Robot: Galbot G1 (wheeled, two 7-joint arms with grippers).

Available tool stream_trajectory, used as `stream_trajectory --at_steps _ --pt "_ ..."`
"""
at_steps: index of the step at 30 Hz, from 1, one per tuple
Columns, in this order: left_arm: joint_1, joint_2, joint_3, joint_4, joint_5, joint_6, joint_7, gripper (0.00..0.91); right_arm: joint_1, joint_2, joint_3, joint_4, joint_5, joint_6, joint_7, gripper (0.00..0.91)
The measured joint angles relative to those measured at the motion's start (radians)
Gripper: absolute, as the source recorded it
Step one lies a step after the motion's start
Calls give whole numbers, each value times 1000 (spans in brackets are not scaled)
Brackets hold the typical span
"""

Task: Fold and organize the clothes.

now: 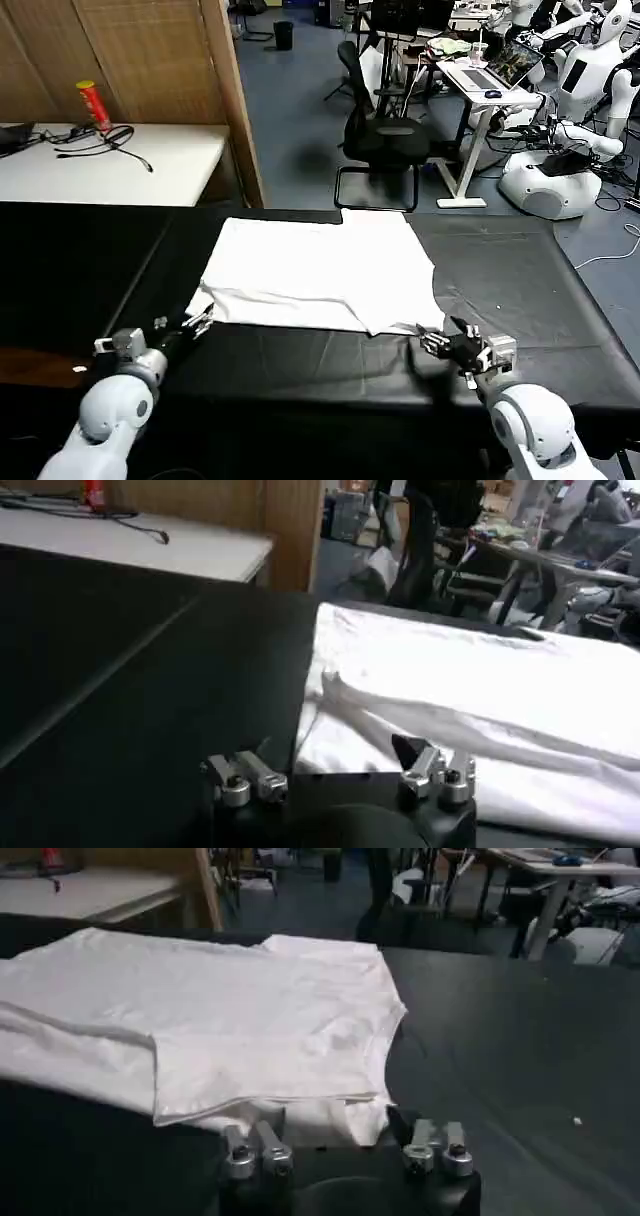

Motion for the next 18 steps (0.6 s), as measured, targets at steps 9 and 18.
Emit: stream_trajectory --at_steps 9,18 --pt "38 4 1 -31 47 10 -15 0 -20 -38 20 64 117 -90 94 10" --pt "117 31 -28 -124 115 47 -63 0 -105 -74 39 164 136 -108 158 10"
